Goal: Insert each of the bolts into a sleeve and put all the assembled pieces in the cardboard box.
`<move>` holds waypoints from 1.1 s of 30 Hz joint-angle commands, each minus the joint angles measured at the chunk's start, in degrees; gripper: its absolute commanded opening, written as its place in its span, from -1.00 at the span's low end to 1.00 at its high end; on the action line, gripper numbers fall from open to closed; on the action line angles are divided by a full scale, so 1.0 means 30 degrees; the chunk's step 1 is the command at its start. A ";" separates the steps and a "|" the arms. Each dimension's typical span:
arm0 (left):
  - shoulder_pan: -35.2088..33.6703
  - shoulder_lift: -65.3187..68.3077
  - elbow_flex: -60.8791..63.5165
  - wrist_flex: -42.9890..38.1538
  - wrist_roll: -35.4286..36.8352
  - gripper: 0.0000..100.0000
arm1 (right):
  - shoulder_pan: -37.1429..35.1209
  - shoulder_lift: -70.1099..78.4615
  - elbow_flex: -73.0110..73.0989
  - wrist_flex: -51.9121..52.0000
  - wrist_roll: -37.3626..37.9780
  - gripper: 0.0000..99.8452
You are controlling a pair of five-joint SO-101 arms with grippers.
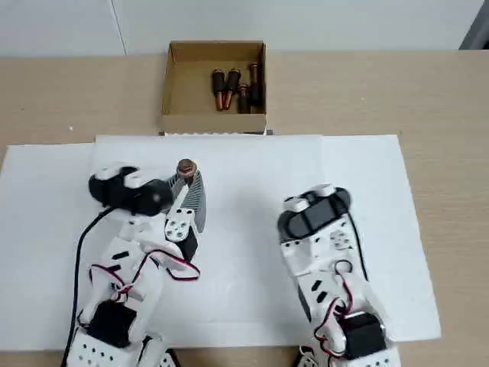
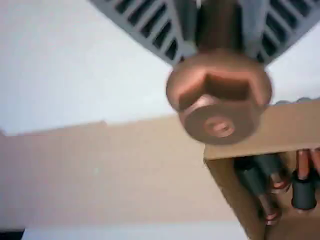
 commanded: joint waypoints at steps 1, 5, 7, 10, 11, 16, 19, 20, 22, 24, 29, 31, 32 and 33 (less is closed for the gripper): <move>-0.0029 -0.1348 0.0747 -0.1612 0.1231 -0.99 | -0.1451 -0.0190 0.0293 -0.1626 0.0234 -0.99; 0.0000 -0.2520 0.1421 -0.2696 0.2725 -0.99 | -0.2828 -0.0190 0.0850 -0.2740 0.0234 -0.99; 0.0029 -0.3077 0.1597 -0.2989 0.3223 -0.99 | -0.3414 -0.0190 0.1055 -0.3267 0.0264 -0.99; 0.0059 -0.3839 0.1656 -0.3018 0.4190 -0.99 | -0.4440 -0.0190 0.1582 -0.4029 0.0762 -0.99; 0.0059 -0.4073 0.1656 -0.3018 0.4571 -0.99 | -0.4791 -0.0220 0.1817 -0.4322 0.1260 -0.99; 0.0059 -0.4835 0.1656 -0.2960 0.6154 -0.99 | -0.5788 -0.0220 0.3018 -0.6579 0.3487 -0.99; 0.0088 -0.4923 0.1656 -0.2960 0.6447 -0.99 | -0.6168 -0.0220 0.3223 -0.7487 0.4337 -0.99; 0.0088 -0.4923 0.1656 -0.2960 0.6447 -0.99 | -0.6227 -0.0220 0.3223 -0.7634 0.4454 -0.99; 0.0088 -0.4923 0.1656 -0.2930 0.6447 -0.99 | -0.6256 -0.0220 0.3194 -0.7634 0.4689 -0.99; 0.0088 -0.4864 0.1656 -0.2901 0.6447 -0.99 | -0.6168 -0.0220 0.3106 -0.7634 0.4718 -0.99; 0.0586 -0.4864 0.1685 -0.2227 0.6447 -0.99 | -0.6168 -0.0220 0.3165 -0.8923 0.5216 -0.99; 0.1201 -0.4923 0.1656 -0.1612 0.6447 -0.99 | -0.6168 -0.0220 0.3223 -0.9333 0.5626 -0.99; 0.1407 -0.4923 0.1656 -0.1495 0.6447 -0.99 | -0.6168 -0.0220 0.3223 -0.9451 0.5685 -0.99; 0.1465 -0.4923 0.1656 -0.1465 0.6447 -0.99 | -0.6168 -0.0220 0.3136 -0.9480 0.5685 -0.99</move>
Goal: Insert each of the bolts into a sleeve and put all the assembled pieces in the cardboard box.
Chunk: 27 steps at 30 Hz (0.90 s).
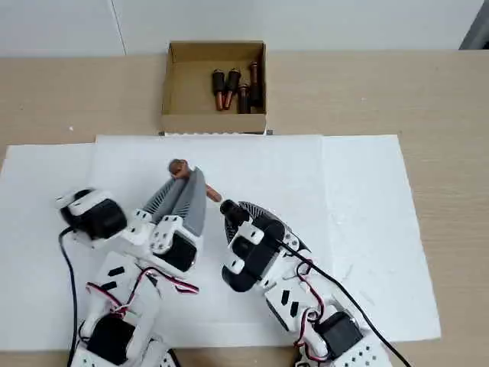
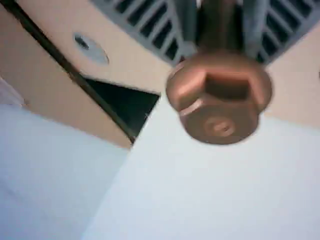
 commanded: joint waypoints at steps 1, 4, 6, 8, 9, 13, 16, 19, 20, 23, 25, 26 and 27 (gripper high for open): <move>0.0469 -0.0352 -0.0103 0.0147 0.0059 -0.99 | -0.0132 -0.0220 -0.0322 -0.0689 0.0410 -0.99; 0.0586 -0.0293 -0.0103 0.0147 0.0059 -0.99 | -0.0132 -0.0220 -0.0557 -0.0689 0.0410 -0.99; 0.0586 -0.0264 -0.0073 0.0147 0.0059 -0.99 | -0.0132 -0.0220 -0.0645 -0.0689 0.0410 -0.99; 0.0586 -0.0264 0.0044 0.0176 0.0059 -0.99 | -0.0132 -0.0220 -0.0645 -0.0689 0.0410 -0.99; 0.0586 -0.0264 0.0220 0.0176 0.0059 -0.99 | -0.0132 -0.0220 -0.0674 -0.0689 0.0410 -0.99; 0.0586 -0.0264 0.0777 0.0176 0.0029 -0.99 | -0.0132 -0.0249 -0.1084 -0.0718 0.0410 -0.99; 0.0586 -0.0264 0.1011 0.0176 0.0029 -0.99 | -0.0132 -0.0249 -0.1465 -0.0689 0.0440 -0.99; 0.0879 -0.0264 0.1451 0.0176 0.0029 -0.99 | -0.0132 -0.0249 -0.1700 -0.0689 0.0440 -0.99; 0.1172 -0.0264 0.1656 0.0205 0.0029 -0.99 | -0.0132 -0.0249 -0.1700 -0.0689 0.0440 -0.99; 0.2403 -0.0264 0.1773 0.1084 0.0029 -0.99 | -0.0132 -0.0249 -0.1700 -0.0747 0.0440 -0.99; 0.2608 -0.0264 0.1773 0.1670 0.0059 -0.99 | -0.0103 -0.0220 -0.1700 -0.1216 0.0440 -0.99; 0.2608 -0.0264 0.1773 0.2051 0.0059 -0.99 | -0.0103 -0.0220 -0.1729 -0.1451 0.0440 -0.99; 0.2549 -0.0293 0.1773 0.2491 0.0059 -0.98 | -0.0103 -0.0220 -0.1729 -0.1568 0.0498 -0.99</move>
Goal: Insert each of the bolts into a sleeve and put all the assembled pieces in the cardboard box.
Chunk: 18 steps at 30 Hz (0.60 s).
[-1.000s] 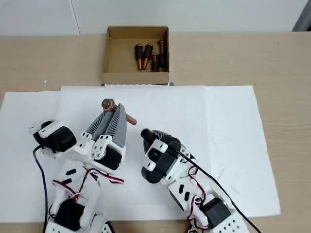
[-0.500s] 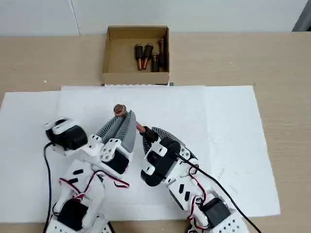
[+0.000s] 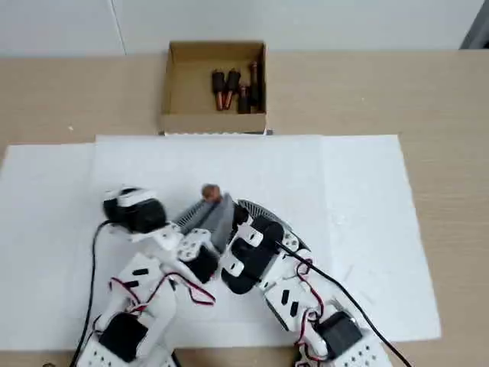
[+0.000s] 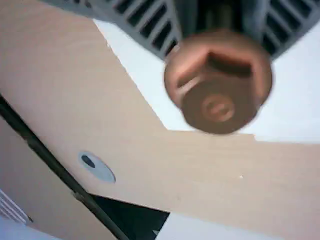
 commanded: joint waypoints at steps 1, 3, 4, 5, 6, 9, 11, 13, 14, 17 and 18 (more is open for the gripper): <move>0.0117 -0.0176 -0.0103 0.1260 0.0059 -0.98 | -0.0044 -0.0249 -0.1729 -0.0982 0.0527 -0.99; 0.0117 -0.0234 -0.0103 0.1875 0.0059 -0.95 | -0.0044 -0.0249 -0.1729 -0.0982 0.1143 -0.99; 0.0117 -0.0234 -0.0103 0.2022 0.0059 -0.91 | -0.0044 -0.0249 -0.1729 -0.0982 0.1260 -0.99; 0.0059 -0.0234 -0.0132 0.2081 0.0059 -0.84 | -0.0044 -0.0249 -0.1758 -0.0982 0.1289 -0.99; -0.0088 -0.0234 -0.0161 0.2081 0.0059 -0.76 | -0.0044 -0.0249 -0.1758 -0.0982 0.1319 -0.99; -0.0586 -0.0234 -0.0220 0.2081 0.0000 -0.61 | -0.0044 -0.0249 -0.1758 -0.0982 0.1319 -0.99; -0.0879 -0.0234 -0.0249 0.2081 -0.0029 -0.60 | -0.0044 -0.0249 -0.1758 -0.0894 0.1319 -0.99; -0.1114 -0.0147 -0.0777 0.2286 -0.0029 -0.60 | -0.0044 -0.0249 -0.1758 -0.0835 0.1319 -0.99; -0.1143 -0.0147 -0.1187 0.2549 -0.0029 -0.60 | -0.0044 -0.0249 -0.1729 -0.0806 0.1319 -0.99; -0.1172 -0.0147 -0.2535 0.3516 -0.0029 -0.60 | -0.0044 -0.0249 -0.1641 -0.0806 0.1319 -0.99; -0.1201 -0.0147 -0.2974 0.3868 -0.0029 -0.60 | -0.0044 -0.0249 -0.1641 -0.0806 0.1319 -0.99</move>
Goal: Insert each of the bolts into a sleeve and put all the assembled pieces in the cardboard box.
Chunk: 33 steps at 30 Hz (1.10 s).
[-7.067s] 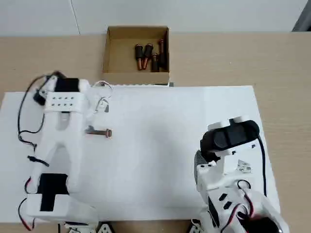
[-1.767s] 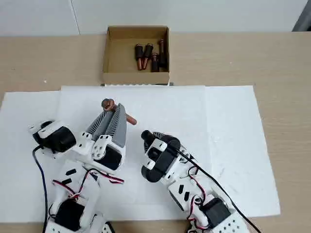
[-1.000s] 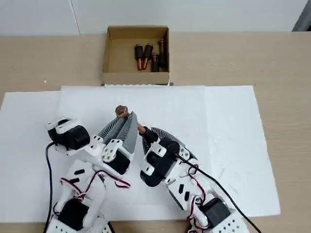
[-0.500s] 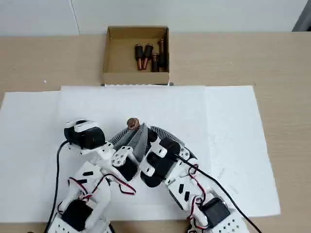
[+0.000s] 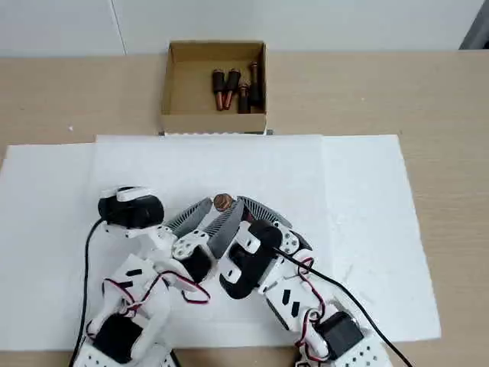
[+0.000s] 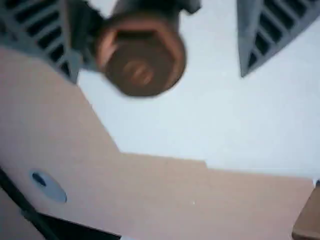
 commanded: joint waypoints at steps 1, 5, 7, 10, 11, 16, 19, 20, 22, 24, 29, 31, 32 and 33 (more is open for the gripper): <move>-0.0147 -0.0117 -0.2125 0.1055 0.0000 -0.60 | -0.0073 -0.0249 -0.1319 -0.0513 0.0117 -0.99; -0.0147 -0.0088 -0.3736 0.2286 0.0000 -0.60 | -0.0073 -0.0249 -0.1319 -0.0484 0.0117 -0.99; -0.0176 -0.0088 -0.4234 0.2579 -0.0029 -0.62 | -0.0015 -0.0249 -0.1319 -0.0484 0.0117 -0.99; -0.0440 -0.0176 -0.4293 0.2491 -0.1143 -0.80 | 0.0513 -0.0249 -0.1319 -0.0484 0.0059 -0.99; -0.0850 -0.0205 -0.4264 0.2432 -0.1524 -0.89 | 0.0777 -0.0249 -0.1319 -0.0484 0.0059 -0.99; -0.3634 -0.0205 -0.3414 0.2022 -0.3634 -0.99 | 0.1832 -0.0249 -0.1319 0.0278 0.0000 -1.00; -0.4689 -0.0205 -0.2271 0.2081 -0.5304 -0.99 | 0.2505 -0.0249 -0.1348 0.1392 -0.0879 -1.00; -0.4923 -0.0205 -0.2007 0.2139 -0.5656 -0.99 | 0.2857 -0.0249 -0.1407 0.1597 -0.1465 -1.00; -0.5304 -0.0205 -0.1363 0.2139 -0.6037 -0.99 | 0.3619 -0.0249 -0.1465 0.2066 -0.2432 -1.00; -0.5597 -0.0205 -0.0601 0.2139 -0.6652 -0.99 | 0.4498 -0.0249 -0.1495 0.2623 -0.3165 -1.00; -0.6593 -0.0234 0.1480 0.2051 -0.8088 -0.99 | 0.6520 -0.0103 -0.2637 0.4381 -0.5714 -1.00; -0.6828 -0.0234 0.1861 0.2051 -0.8088 -0.99 | 0.6813 -0.0073 -0.3253 0.5319 -0.6300 -1.00; -0.6857 -0.0234 0.2037 0.2051 -0.8088 -0.99 | 0.6813 -0.0073 -0.3546 0.5700 -0.6535 -1.00; -0.6799 -0.0234 0.2330 0.2022 -0.8088 -0.99 | 0.6813 -0.0044 -0.3868 0.5993 -0.6828 -1.00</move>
